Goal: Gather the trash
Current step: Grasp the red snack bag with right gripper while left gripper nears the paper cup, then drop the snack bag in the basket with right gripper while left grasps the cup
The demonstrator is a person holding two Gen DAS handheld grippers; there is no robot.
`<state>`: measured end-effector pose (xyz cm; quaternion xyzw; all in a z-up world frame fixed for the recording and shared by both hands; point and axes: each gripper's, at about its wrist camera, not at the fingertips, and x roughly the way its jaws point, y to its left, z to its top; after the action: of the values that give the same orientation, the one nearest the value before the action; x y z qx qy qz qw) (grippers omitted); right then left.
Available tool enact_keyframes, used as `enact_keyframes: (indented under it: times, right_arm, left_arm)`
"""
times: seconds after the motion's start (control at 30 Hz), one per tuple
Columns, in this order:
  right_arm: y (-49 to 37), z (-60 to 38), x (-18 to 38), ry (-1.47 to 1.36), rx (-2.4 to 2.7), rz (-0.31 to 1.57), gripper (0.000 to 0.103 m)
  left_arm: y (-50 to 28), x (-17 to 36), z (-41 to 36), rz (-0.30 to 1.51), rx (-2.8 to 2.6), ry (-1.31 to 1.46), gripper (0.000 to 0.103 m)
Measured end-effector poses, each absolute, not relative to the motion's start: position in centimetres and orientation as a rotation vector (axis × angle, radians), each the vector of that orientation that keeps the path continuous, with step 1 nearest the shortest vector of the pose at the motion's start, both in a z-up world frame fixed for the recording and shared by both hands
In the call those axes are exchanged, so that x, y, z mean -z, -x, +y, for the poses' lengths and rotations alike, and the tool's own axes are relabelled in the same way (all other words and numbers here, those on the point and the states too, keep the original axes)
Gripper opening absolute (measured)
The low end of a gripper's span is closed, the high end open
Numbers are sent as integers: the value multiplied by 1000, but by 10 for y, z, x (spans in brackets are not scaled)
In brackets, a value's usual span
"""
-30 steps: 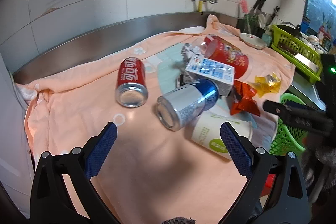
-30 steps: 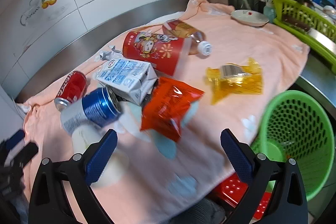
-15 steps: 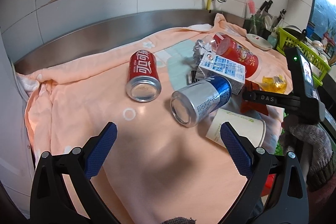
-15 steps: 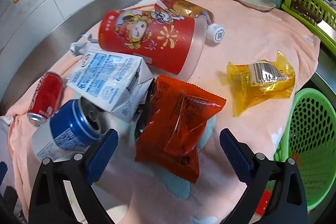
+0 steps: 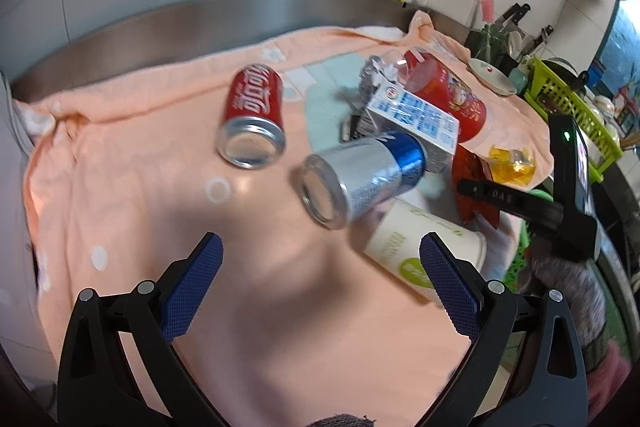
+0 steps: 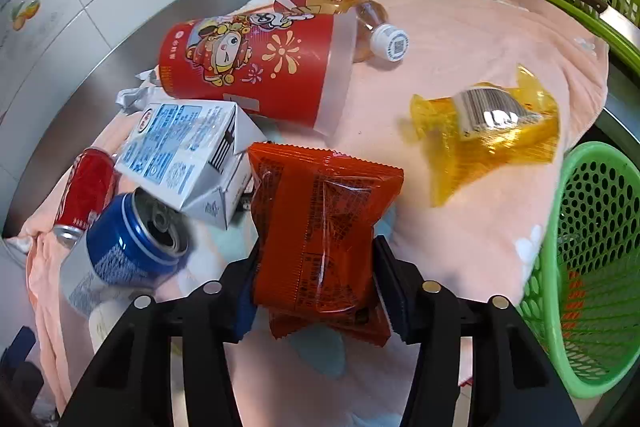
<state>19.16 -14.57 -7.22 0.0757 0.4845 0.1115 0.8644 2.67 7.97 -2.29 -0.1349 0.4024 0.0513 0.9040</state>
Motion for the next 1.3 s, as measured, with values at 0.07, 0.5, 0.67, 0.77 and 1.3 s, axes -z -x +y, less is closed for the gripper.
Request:
enact_keyframes:
  times: [0.07,0.5,0.67,0.77,1.3]
  right_arm:
    - [-184,-149,69,-153,-246,1001,49]
    - [-119,-207,39,-165,-339,878,49]
    - [-108,-252,42,-142,-264,855,49]
    - [-105,-281,53,-129,-196,862,49]
    - [-124,-377,117,-189,-34,985,51]
  left_arm:
    - [-30,24,74,852,-97,301,97]
    - [-67,48,42,1020,-113,587,97]
    - [-81,61,35,1063,-138,642,96]
    - [-89,70,31,1088,-145,666,96]
    - [-106,81,19,1098,-124,693,70]
